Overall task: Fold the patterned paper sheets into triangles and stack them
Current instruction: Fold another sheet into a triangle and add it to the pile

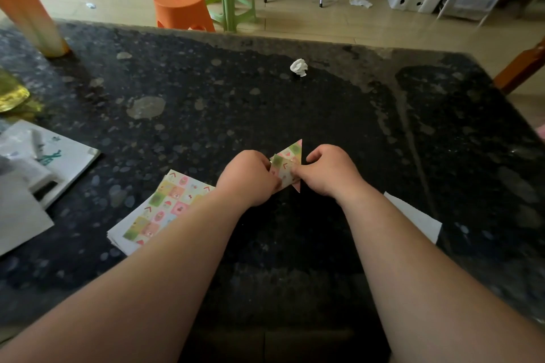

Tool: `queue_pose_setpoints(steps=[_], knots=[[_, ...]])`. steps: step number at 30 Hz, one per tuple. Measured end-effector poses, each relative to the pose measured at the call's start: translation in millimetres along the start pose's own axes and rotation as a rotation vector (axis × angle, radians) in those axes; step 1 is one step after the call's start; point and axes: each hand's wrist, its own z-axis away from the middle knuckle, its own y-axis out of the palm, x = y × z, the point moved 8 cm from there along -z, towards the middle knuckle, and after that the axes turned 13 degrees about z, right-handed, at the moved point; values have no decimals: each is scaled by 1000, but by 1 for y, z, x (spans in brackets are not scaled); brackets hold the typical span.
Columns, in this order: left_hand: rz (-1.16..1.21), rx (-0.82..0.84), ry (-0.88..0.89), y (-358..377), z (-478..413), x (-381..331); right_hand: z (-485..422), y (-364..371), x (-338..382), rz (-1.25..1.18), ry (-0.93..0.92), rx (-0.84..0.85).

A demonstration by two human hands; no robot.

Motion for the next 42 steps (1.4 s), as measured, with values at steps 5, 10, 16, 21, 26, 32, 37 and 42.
queue_pose_setpoints(steps=[5, 10, 16, 21, 26, 32, 37, 42], knots=[[112, 5, -5, -4, 3, 0, 4, -3, 7, 13, -44, 29], [959, 54, -295, 3, 2, 14, 4, -4, -2, -641, 65, 161], [1110, 139, -305, 25, 0, 5, 1, 14, 8, -654, 52, 203], [781, 98, -272, 20, 3, 10, -2, 12, 4, -587, 76, 132], [433, -113, -117, -4, 1, 13, -3, 1, 4, -269, 30, -60], [94, -121, 57, -2, -2, 5, 1, -6, 7, -195, 38, -132], [110, -129, 76, -2, -5, 4, 4, -8, 9, -267, 65, -109], [-11, -141, 106, 2, -6, 0, 4, -4, 6, -306, 98, -80]])
